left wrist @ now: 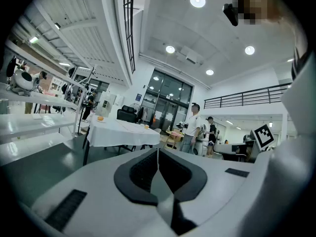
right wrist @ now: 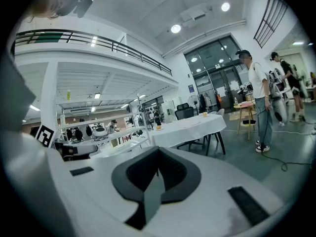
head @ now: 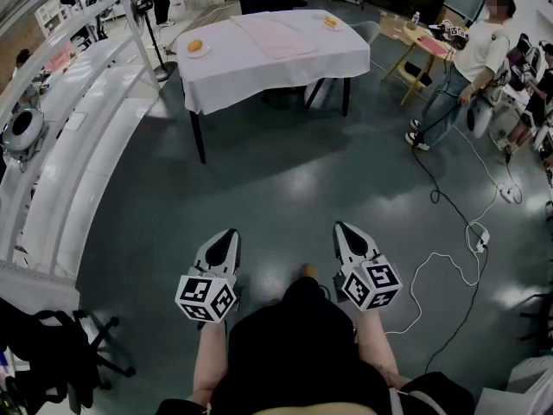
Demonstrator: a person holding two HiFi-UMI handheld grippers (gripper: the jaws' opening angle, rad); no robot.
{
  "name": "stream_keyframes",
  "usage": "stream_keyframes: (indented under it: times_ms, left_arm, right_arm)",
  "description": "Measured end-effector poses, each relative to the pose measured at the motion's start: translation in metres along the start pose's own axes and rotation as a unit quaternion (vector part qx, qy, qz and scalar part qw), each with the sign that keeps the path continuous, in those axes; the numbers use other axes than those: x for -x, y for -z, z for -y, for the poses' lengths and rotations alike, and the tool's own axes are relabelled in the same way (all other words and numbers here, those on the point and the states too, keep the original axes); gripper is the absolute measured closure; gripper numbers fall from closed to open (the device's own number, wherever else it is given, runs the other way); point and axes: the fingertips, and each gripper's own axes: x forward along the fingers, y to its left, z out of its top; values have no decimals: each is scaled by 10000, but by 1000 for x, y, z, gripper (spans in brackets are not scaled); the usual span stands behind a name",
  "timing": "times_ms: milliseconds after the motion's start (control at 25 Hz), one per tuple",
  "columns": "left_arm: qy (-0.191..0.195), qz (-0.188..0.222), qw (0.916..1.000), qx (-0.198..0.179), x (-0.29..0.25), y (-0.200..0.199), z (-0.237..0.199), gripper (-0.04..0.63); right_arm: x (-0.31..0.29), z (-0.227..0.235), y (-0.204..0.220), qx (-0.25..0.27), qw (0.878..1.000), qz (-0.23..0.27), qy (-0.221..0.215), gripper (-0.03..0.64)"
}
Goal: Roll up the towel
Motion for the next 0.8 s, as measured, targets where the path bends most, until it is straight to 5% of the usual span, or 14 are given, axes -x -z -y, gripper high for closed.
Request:
stream_keyframes:
  times_ms: [800]
  left_arm:
    - [22,7,9999,168,16,13,-8,580]
  right_arm:
    - [-7,-22,19,64,9997,-222,-89,612]
